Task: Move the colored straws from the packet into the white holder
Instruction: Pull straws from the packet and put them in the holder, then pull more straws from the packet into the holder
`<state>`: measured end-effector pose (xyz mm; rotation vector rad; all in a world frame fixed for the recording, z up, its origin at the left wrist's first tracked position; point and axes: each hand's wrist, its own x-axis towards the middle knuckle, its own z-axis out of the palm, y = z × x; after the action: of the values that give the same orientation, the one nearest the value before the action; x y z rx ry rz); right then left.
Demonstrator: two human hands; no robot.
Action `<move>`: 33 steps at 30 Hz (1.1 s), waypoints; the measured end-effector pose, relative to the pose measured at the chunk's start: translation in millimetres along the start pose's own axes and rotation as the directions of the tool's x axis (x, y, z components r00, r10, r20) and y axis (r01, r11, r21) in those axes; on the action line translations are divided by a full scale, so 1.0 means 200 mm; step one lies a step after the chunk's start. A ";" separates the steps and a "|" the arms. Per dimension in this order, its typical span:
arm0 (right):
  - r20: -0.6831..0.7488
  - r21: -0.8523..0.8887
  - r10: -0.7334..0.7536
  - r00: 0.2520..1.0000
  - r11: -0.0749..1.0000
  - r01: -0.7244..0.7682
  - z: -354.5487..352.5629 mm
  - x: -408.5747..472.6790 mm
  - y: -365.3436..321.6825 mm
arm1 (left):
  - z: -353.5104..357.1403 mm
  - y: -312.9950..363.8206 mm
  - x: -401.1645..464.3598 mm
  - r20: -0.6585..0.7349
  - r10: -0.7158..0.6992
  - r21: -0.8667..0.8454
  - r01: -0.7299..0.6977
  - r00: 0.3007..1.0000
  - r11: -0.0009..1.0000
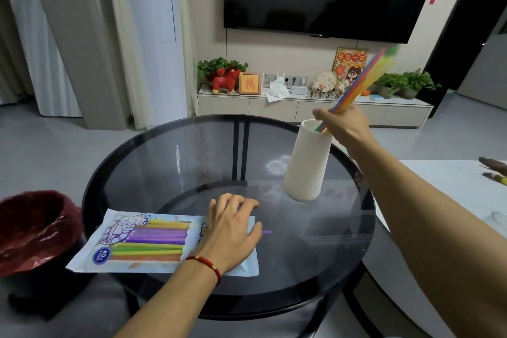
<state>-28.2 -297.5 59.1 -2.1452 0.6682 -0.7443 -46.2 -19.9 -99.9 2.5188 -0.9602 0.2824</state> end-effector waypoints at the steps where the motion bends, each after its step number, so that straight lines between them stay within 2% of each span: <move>1: 0.033 0.040 0.020 0.999 0.999 -0.021 0.00 0.00 0.00 | 0.00 -0.01 0.00 0.032 0.000 0.033 -0.002 0.999 0.999; 5: 0.095 0.194 0.020 0.995 0.980 -0.038 -0.03 0.00 0.00 | -0.02 -0.05 -0.02 0.179 -0.005 0.101 -0.013 0.984 0.995; 10: 0.077 0.168 -0.026 0.997 0.986 0.013 -0.05 -0.03 0.01 | -0.03 -0.07 -0.03 0.293 -0.030 0.109 -0.002 0.956 0.994; 11: 0.034 0.158 -0.025 0.999 0.987 0.019 -0.06 -0.04 0.01 | -0.04 -0.07 -0.04 0.321 -0.035 0.111 -0.001 0.947 0.994; 13: -0.149 0.141 -0.083 0.985 0.985 0.104 -0.08 -0.10 0.01 | -0.04 -0.08 -0.05 0.388 -0.042 0.126 -0.008 0.921 0.992; 15: -0.399 0.117 -0.207 0.894 0.955 0.273 -0.09 -0.23 0.03 | -0.04 -0.10 -0.08 0.450 -0.039 0.154 -0.035 0.892 0.987; 16: -0.467 0.100 -0.259 0.846 0.935 0.341 -0.08 -0.30 0.05 | -0.03 -0.10 -0.08 0.469 -0.030 0.162 -0.053 0.883 0.985; 17: -0.455 0.090 -0.302 0.837 0.920 0.381 -0.05 -0.39 0.09 | -0.03 -0.10 -0.09 0.485 -0.019 0.168 -0.072 0.874 0.983; 18: -0.358 0.094 -0.329 0.874 0.918 0.384 -0.01 -0.48 0.14 | -0.04 -0.10 -0.09 0.498 -0.006 0.166 -0.088 0.867 0.982; 20: 0.034 0.103 -0.306 0.951 0.948 0.301 0.11 -0.67 0.24 | -0.05 -0.09 -0.09 0.497 0.015 0.149 -0.102 0.867 0.984; 22: 0.389 0.002 -0.251 0.886 0.962 0.272 0.25 -0.82 0.34 | -0.07 -0.09 -0.09 0.430 0.043 0.141 -0.114 0.902 0.983; 23: 0.483 -0.034 -0.222 0.847 0.962 0.272 0.30 -0.87 0.37 | -0.08 -0.08 -0.08 0.376 0.059 0.149 -0.123 0.925 0.981; 25: 0.530 -0.011 -0.182 0.829 0.975 0.221 0.39 -0.94 0.39 | -0.09 -0.07 -0.08 0.269 0.086 0.162 -0.134 0.959 0.978; 27: 0.481 0.102 -0.198 0.854 0.980 0.169 0.44 -0.98 0.39 | -0.10 -0.07 -0.08 0.201 0.097 0.138 -0.126 0.975 0.982; 30: 0.411 0.159 -0.273 0.870 0.961 0.227 0.49 -1.00 0.38 | -0.11 -0.07 -0.07 0.188 0.086 0.103 -0.107 0.978 0.989; 33: 0.402 0.258 -0.305 0.864 0.942 0.212 0.50 -1.00 0.37 | -0.12 -0.08 -0.06 0.164 0.114 0.072 -0.127 0.980 0.989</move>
<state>-114.6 -159.2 -112.1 -2.1258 0.0573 -0.4158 -46.3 8.6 -87.7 2.5931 -1.1890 0.1605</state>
